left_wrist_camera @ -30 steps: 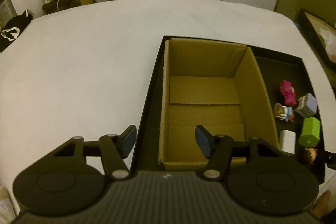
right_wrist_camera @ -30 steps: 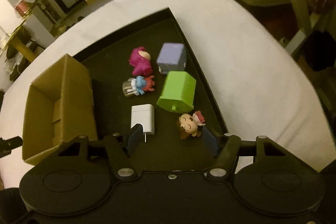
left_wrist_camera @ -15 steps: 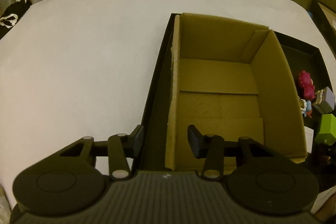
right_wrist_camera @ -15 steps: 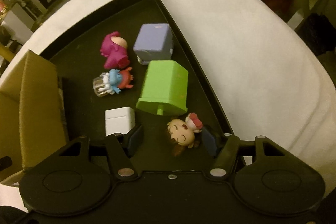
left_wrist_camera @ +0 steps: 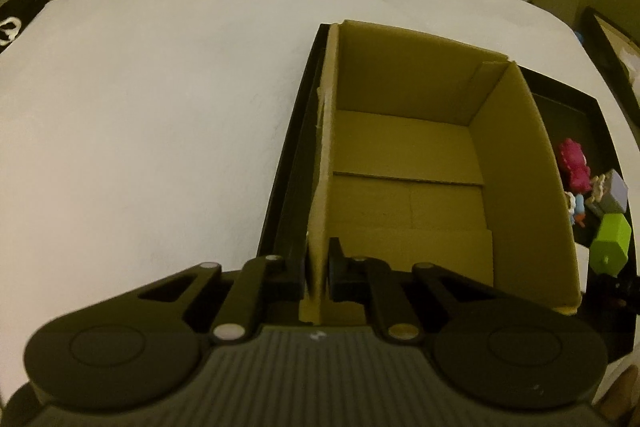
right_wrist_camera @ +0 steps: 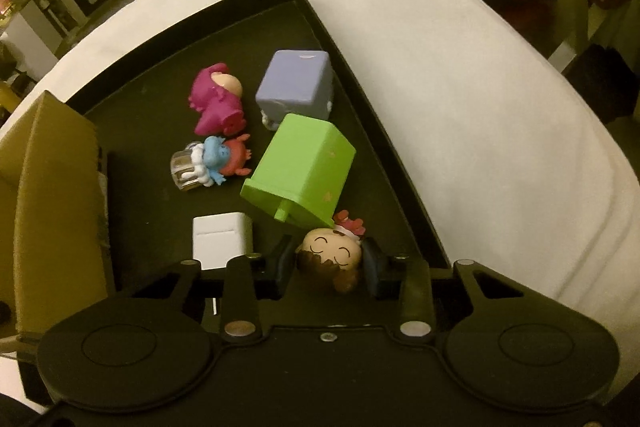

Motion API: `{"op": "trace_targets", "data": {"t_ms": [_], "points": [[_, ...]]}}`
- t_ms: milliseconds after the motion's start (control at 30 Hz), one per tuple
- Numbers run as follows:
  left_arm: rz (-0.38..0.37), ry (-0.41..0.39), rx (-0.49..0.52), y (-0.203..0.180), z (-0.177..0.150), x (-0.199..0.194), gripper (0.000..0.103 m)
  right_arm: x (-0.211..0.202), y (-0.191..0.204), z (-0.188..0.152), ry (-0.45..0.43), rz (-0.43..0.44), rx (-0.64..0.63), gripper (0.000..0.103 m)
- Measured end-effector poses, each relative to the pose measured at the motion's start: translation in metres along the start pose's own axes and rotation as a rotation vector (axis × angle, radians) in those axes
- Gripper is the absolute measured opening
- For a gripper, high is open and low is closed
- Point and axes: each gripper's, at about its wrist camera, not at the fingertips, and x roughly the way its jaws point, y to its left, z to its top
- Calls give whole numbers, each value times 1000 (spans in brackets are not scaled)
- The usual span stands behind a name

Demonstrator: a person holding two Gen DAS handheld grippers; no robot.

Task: Organize rigid objects
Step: 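Lower the right gripper onto the doll head figurine and close it, then carry the doll figurine with the right gripper and drop it into the box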

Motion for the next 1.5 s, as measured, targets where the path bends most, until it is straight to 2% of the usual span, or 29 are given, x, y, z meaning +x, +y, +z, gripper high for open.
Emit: {"op": "trace_targets", "data": {"t_ms": [300,500,1067,1500], "points": [[1,-9,11,0,-3,-5,9,-13,-1,7,-29,37,-15,35],[2,-4,17,0,6,-1,9,-30,4,12,-68,61,-52,35],[25,-46,39,-3,-1,-3,9,-65,53,16,-169,17,-182,35],[-12,-91,5,6,-1,-4,9,-86,103,15,-254,68,-299,35]]}}
